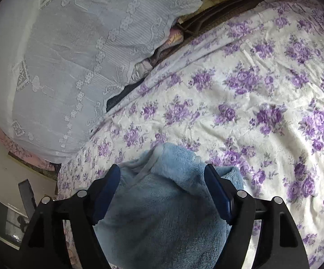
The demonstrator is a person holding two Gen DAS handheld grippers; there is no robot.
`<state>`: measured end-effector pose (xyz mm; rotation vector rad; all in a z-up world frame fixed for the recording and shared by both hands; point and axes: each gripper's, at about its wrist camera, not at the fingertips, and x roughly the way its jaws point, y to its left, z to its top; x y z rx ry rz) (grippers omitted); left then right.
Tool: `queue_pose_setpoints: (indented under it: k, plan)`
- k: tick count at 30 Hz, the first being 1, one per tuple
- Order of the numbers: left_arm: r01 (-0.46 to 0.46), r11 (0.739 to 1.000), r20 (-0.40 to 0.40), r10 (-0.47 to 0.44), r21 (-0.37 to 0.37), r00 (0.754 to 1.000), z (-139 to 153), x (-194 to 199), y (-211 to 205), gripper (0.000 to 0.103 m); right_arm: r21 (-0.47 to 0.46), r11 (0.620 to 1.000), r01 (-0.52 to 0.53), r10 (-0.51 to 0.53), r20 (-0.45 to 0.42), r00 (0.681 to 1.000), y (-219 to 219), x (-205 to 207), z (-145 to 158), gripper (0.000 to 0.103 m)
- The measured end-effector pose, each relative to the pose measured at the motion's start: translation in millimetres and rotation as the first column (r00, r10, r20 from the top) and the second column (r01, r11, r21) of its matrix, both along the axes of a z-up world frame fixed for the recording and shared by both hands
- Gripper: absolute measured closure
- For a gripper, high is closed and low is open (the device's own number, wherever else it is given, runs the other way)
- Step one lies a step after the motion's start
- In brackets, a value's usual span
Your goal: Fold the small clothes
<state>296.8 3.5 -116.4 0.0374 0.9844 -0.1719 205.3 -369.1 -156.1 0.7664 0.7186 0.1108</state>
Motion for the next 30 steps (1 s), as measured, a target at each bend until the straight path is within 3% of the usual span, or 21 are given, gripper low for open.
queue_pose_setpoints:
  k: [4, 9, 12, 15, 18, 20, 23, 25, 28, 30]
  plan:
    - [0.013, 0.997, -0.006, -0.012, 0.074, 1.000, -9.1, -6.9, -5.1, 0.008, -0.045, 0.999, 0.020, -0.019, 0.025, 1.000, -5.3, -1.8, 14.8, 0.028]
    - [0.043, 0.988, 0.025, -0.047, 0.151, 0.999, -11.5, -8.1, -22.4, 0.008, -0.236, 0.968, -0.085, 0.093, 0.022, 0.995, 36.9, -3.9, 20.6, 0.064]
    - [0.052, 0.977, 0.033, -0.060, 0.205, 0.998, -18.0, -1.3, -35.0, 0.008, -0.317, 0.934, -0.164, 0.174, 0.006, 0.985, 67.8, 2.7, 15.7, 0.069]
    - [0.075, 0.969, 0.019, -0.082, 0.237, 0.996, -30.5, 6.6, -44.6, 0.008, -0.322, 0.916, -0.238, 0.244, -0.023, 0.970, 89.5, 16.8, 7.6, 0.069]
    - [0.042, 0.940, 0.007, -0.047, 0.339, 0.999, -54.1, 19.4, -49.7, 0.008, -0.346, 0.894, -0.285, 0.273, -0.083, 0.958, 103.9, 34.0, -6.7, 0.069]
    - [0.011, 0.940, -0.013, -0.007, 0.342, 1.000, -64.6, 29.4, -43.7, 0.006, -0.374, 0.887, -0.270, 0.222, -0.167, 0.961, 99.9, 48.6, -25.1, 0.075]
    - [-0.048, 0.949, -0.040, 0.064, 0.312, 0.997, -73.9, 46.0, -32.2, 0.004, -0.289, 0.937, -0.198, 0.122, -0.260, 0.958, 67.5, 67.1, -60.3, 0.103]
    - [-0.062, 0.956, -0.056, 0.081, 0.287, 0.995, -76.7, 51.7, -28.4, 0.004, -0.210, 0.963, -0.170, 0.115, -0.252, 0.961, 53.5, 68.2, -68.0, 0.103]
    - [-0.065, 0.961, -0.055, 0.082, 0.270, 0.995, -70.9, 47.7, -27.9, 0.004, -0.245, 0.954, -0.172, 0.113, -0.238, 0.965, 57.4, 62.2, -59.8, 0.103]
    - [-0.042, 0.967, -0.022, 0.049, 0.250, 0.999, -55.1, 37.1, -31.8, 0.004, -0.244, 0.957, -0.154, 0.107, -0.195, 0.975, 58.8, 50.8, -46.8, 0.097]
